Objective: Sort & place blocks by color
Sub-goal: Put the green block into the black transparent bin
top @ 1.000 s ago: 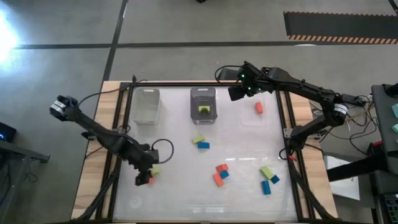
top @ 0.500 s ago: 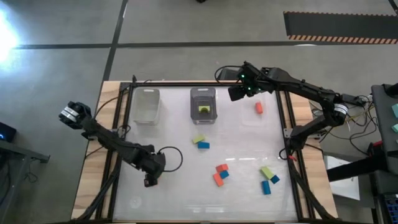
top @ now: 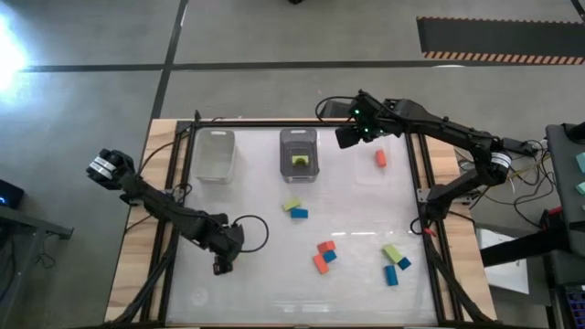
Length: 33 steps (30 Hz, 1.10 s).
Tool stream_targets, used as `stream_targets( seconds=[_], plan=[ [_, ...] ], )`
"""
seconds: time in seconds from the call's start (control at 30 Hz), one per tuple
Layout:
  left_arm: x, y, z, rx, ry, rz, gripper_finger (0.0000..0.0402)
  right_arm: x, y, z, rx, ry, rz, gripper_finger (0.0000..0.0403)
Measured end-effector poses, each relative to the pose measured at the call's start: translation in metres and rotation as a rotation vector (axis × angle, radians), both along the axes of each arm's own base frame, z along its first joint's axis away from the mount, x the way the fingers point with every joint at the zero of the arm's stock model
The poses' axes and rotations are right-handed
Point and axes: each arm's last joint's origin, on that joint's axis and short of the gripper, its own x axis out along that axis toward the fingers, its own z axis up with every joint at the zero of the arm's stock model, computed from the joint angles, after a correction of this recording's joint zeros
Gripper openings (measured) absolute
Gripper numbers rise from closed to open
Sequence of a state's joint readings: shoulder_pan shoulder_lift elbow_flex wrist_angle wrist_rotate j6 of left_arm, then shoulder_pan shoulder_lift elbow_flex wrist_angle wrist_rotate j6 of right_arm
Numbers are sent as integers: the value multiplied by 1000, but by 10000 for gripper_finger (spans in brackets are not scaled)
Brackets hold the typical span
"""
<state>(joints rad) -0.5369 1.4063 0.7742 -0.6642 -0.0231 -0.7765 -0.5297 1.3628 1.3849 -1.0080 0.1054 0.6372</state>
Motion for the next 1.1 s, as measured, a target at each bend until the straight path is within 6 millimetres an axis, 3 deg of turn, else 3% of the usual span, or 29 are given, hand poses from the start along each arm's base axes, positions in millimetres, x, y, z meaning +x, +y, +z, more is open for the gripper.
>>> stream_targets(
  seconds=[0.43,0.9,1.1],
  plan=[
    [-1,1,10,-9,-13,1,212,0,0,0,-1,6,8,178],
    [-9,5,-11,3,5,0,211,0,0,0,-2,7,12,178],
    [-9,6,-12,11,6,0,182,0,0,0,-2,8,12,178]
  ],
)
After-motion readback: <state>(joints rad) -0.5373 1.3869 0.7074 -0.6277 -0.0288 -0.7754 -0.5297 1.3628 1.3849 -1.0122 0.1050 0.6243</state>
